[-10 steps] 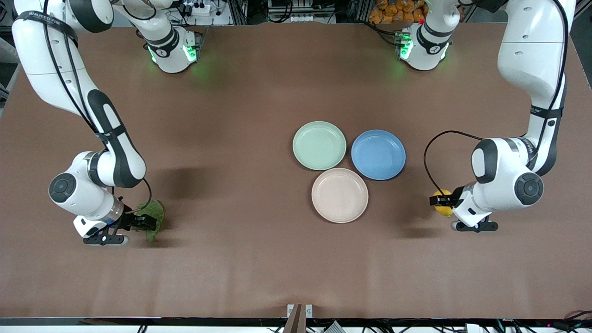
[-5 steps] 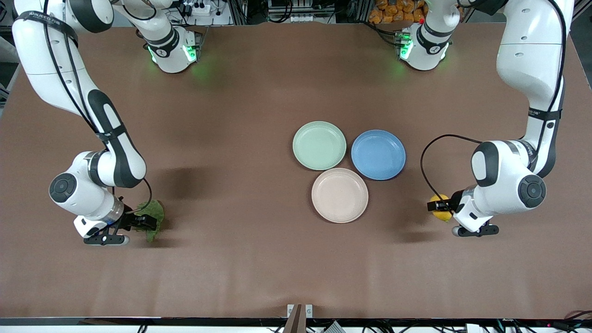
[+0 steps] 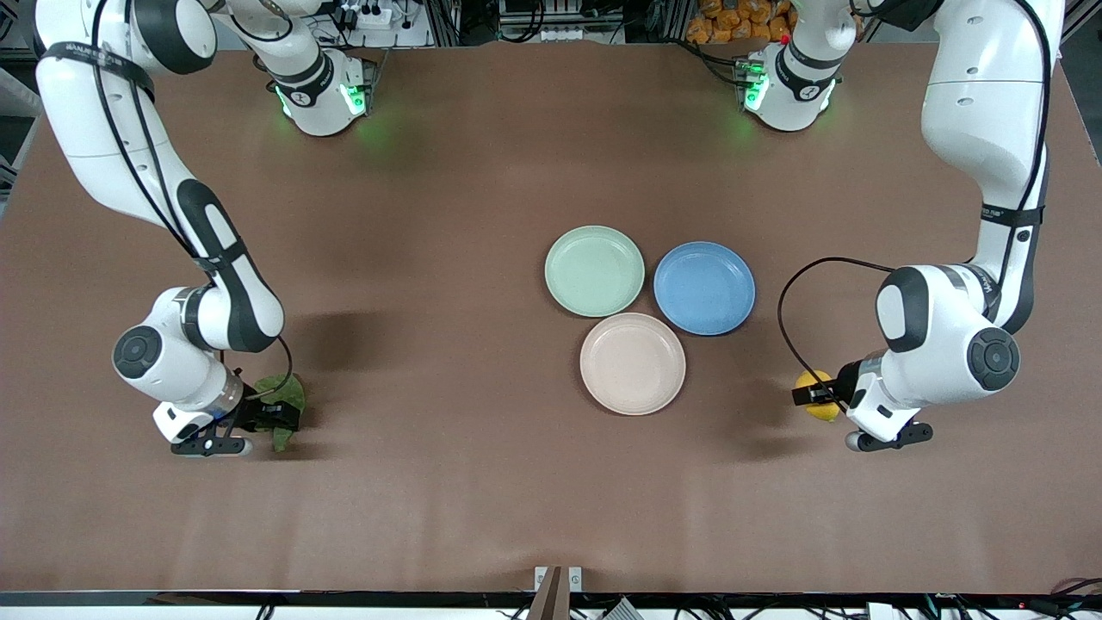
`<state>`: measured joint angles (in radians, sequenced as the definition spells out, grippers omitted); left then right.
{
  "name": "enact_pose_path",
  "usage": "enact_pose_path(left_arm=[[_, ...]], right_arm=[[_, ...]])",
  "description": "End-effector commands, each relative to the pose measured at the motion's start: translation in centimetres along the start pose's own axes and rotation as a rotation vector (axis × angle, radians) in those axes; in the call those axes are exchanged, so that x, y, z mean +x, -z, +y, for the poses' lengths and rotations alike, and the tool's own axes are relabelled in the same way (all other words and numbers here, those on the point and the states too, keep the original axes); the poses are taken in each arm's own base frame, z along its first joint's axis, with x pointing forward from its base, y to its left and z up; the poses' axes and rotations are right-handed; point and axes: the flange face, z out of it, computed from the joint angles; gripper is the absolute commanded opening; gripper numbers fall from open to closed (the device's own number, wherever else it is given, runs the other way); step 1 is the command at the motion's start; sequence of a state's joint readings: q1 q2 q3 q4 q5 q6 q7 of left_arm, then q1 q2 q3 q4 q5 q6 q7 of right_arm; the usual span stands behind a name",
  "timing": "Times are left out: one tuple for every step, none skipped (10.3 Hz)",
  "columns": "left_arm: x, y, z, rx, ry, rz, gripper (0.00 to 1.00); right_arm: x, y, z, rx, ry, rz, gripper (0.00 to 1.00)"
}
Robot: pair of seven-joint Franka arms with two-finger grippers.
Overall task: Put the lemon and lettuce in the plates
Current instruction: 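Lift the lemon and lettuce, carrying both toward the plates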
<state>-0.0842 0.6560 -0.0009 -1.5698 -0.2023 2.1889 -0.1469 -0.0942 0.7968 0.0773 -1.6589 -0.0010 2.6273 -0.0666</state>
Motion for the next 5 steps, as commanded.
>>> enact_pose_path(left_arm=[[0.8,0.0,1.6,-0.028,0.054,0.035,0.00],[1.0,0.0,1.9,-0.030,0.066,0.044,0.00],[1.0,0.1,2.9,-0.034,0.070,0.057,0.00],[1.0,0.1,3.3,-0.037,0.082,0.071,0.00],[0.7,-0.2,4.2,-0.037,0.078,0.069,0.00]], right_arm=[[0.1,-0.3,0.7,-0.012,0.076,-0.002,0.00],[0.7,1.0,0.3,-0.014,0.084,0.012,0.00],[1.1,2.5,-0.1,-0.010,0.087,-0.006,0.00],[1.6,4.7,-0.6,-0.007,0.085,-0.022,0.00],[2.0,7.5,-1.3,-0.007,0.087,-0.042,0.00]])
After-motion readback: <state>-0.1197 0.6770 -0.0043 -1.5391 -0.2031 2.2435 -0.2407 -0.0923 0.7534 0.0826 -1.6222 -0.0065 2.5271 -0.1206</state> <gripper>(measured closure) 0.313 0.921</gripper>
